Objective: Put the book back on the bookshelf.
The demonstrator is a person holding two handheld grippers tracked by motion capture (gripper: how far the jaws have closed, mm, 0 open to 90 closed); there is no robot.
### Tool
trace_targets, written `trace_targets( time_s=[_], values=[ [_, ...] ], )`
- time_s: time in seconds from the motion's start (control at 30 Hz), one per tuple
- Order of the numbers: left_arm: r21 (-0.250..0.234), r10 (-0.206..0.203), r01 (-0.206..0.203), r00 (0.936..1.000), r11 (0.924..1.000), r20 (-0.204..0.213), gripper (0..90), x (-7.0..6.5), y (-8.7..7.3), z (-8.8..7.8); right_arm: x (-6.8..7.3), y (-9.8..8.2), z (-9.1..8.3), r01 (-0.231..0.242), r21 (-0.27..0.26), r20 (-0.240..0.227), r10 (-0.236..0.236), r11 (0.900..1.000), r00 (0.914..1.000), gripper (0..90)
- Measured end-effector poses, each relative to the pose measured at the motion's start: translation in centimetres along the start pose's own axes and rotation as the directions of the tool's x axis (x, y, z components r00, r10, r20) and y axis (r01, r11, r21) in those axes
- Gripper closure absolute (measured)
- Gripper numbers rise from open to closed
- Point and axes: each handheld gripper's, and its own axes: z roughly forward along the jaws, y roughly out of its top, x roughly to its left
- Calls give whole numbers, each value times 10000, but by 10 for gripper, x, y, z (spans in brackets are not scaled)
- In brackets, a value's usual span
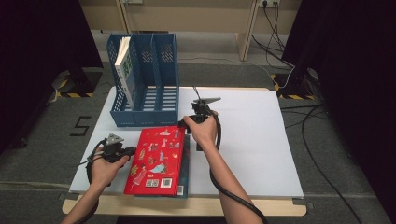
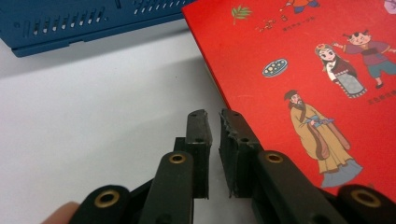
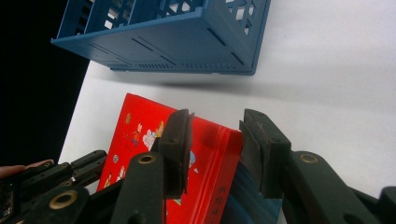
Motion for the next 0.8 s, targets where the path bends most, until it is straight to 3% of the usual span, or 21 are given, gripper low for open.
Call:
trace_targets(
  time_s=[0.43, 0.8],
  values=[
    [11, -45, 45, 10000, 10000, -53, 817, -1, -1, 0, 5, 2, -1, 173, 142, 25, -173, 9997, 9998, 584],
    [-21, -114, 113, 9999, 9999, -61, 820, -1, -2, 0, 3, 2, -4, -239, 163, -275, 243, 9996, 9993, 583]
  ],
)
